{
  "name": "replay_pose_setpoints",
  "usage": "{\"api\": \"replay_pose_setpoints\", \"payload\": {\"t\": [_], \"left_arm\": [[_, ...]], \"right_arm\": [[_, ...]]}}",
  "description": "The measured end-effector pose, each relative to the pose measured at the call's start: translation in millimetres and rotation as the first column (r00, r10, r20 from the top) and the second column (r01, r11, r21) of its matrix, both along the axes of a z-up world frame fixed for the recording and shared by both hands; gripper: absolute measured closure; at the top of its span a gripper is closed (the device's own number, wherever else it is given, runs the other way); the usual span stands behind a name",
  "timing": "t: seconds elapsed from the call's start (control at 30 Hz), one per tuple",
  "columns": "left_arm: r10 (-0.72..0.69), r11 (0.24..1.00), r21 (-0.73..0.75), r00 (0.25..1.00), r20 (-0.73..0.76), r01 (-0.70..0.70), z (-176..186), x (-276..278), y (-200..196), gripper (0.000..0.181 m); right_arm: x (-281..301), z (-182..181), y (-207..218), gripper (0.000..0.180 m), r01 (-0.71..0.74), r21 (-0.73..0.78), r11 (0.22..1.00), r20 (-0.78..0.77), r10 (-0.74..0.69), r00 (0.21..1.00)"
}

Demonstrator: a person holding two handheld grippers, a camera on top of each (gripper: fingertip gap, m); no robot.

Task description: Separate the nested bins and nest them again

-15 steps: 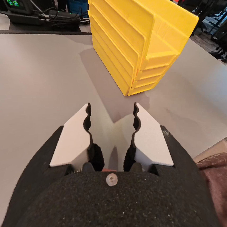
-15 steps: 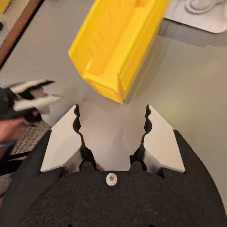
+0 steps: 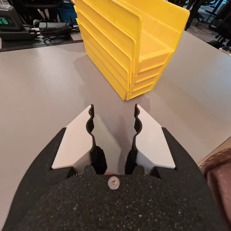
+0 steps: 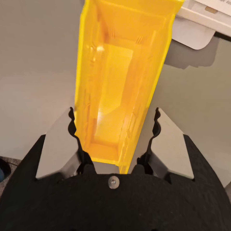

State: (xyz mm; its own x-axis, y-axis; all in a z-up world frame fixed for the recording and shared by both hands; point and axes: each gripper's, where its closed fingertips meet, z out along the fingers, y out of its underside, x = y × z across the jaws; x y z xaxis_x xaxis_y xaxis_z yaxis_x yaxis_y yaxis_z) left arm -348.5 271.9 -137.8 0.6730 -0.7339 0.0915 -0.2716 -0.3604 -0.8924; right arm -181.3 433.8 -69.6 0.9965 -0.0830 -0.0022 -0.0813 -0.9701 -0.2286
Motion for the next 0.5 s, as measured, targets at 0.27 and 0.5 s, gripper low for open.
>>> {"api": "replay_pose_setpoints", "payload": {"t": [0.27,0.5], "left_arm": [[-0.027,0.998,-0.061,0.999,0.027,0.029,-4,14,3,0.119],[-0.030,0.999,-0.044,0.999,0.013,0.030,-3,15,2,0.121]], "right_arm": [[-5,-5,5,0.079,0.073,-0.009,0.997,-0.104,-0.074,0.992],[-8,-4,1,0.088,0.107,-0.026,0.994,-0.113,-0.110,0.988]]}}
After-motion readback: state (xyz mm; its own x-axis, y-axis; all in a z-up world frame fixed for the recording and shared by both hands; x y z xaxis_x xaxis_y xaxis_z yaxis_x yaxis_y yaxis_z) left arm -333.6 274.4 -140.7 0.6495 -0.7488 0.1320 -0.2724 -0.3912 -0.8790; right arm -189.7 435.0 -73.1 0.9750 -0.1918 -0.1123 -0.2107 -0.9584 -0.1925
